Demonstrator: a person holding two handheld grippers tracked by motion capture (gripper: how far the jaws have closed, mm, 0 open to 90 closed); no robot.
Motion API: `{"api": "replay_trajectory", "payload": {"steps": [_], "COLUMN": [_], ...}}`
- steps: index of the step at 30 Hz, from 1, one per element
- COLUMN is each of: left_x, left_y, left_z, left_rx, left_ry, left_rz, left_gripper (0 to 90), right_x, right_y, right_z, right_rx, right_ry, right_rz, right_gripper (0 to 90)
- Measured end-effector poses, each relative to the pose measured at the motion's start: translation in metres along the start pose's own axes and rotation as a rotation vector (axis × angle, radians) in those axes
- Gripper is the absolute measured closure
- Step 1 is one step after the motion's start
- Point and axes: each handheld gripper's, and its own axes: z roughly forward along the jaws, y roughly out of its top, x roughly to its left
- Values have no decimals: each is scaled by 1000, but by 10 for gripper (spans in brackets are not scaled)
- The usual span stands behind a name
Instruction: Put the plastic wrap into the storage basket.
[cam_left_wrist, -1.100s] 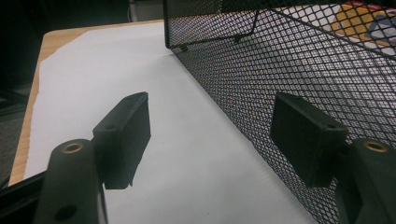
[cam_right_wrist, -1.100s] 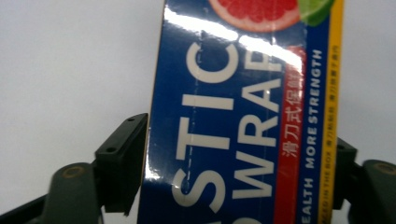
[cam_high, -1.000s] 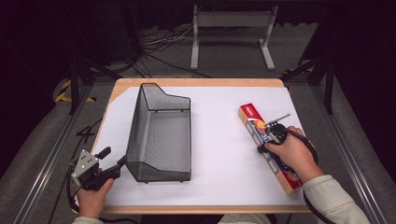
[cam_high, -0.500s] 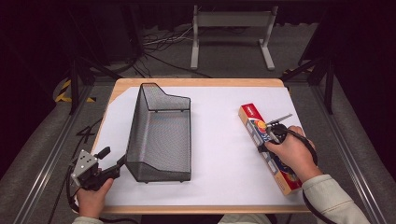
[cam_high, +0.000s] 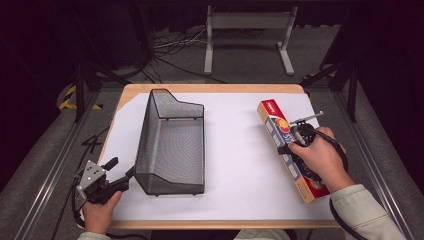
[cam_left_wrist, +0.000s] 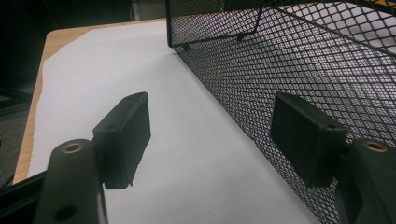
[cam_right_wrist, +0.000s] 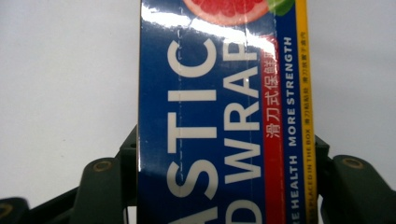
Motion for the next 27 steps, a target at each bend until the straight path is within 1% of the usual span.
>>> {"api": "replay_trajectory", "payload": {"steps": [7,12,16,19,21,25,27], "left_x": [0,0,0,-1,0,1,2], "left_y": [0,0,0,-1,-2,-3,-4], "left_z": [0,0,-1,-3,-5,-8,-10], "left_rx": [0,-1,0,0,-6,-6,-9], "left_ry": [2,3,4,11,17,23,30], "left_rz": [1,-1,1,8,0,-1,-8], "left_gripper": [291,287,286,286,287,287,287], "right_x": [2,5,12,23,31,53,66], "right_y": [7,11,17,22,25,34,39], "right_z": [-15,-23,-30,-34,-35,-36,-37], "right_rx": [-24,-47,-58,-64,-68,-74,-82], "right_ry": [22,24,30,37,48,67,70], "right_rz": [20,24,28,26,30,10,-3], "right_gripper": [400,400,400,401,401,401,401]}}
